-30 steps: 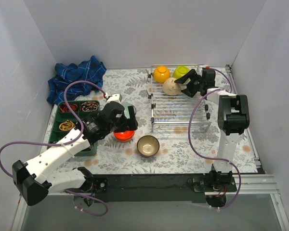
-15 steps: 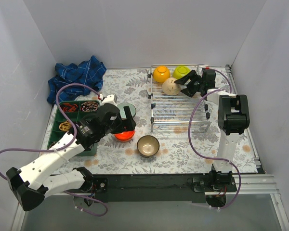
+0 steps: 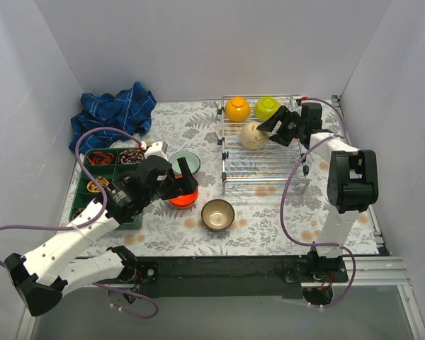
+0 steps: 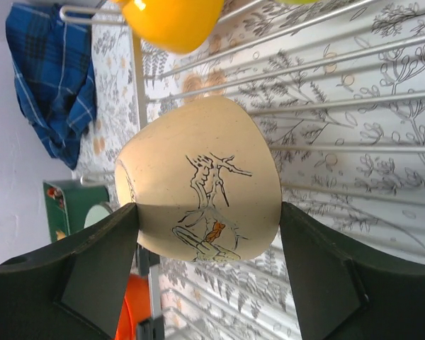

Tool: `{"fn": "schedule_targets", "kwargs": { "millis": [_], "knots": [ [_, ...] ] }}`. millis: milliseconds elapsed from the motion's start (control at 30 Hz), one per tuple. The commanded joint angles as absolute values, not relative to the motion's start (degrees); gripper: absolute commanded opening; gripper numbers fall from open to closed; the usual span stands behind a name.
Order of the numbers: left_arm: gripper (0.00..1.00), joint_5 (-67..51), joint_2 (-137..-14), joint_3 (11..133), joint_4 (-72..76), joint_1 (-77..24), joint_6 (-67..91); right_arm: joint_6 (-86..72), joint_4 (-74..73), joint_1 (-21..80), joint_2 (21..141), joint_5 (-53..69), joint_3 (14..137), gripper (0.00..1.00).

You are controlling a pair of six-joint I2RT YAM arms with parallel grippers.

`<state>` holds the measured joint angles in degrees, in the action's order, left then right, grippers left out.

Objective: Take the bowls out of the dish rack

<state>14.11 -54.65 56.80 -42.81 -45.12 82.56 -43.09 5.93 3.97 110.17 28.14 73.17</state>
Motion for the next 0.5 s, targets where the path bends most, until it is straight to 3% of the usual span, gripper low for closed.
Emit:
{"fn": "schedule_targets", "kwargs": {
  "millis": [0,233,467],
  "knots": [
    [0.98,13.7,-54.0,56.0,-41.7,-44.8,83.5,-33.9,2.4,4.6,100.7,30.1,72.8,0.01],
    [0.98,11.4,-56.4,55.7,-39.1,-44.7,84.1,-11.8,-10.0,8.2,89.7,20.5,70.4,0.01],
    [0.98,7.8,-60.4,56.1,-34.5,-43.7,84.3,8.3,-12.2,18.0,73.2,-3.7,64.5,0.01]
  ]
}}
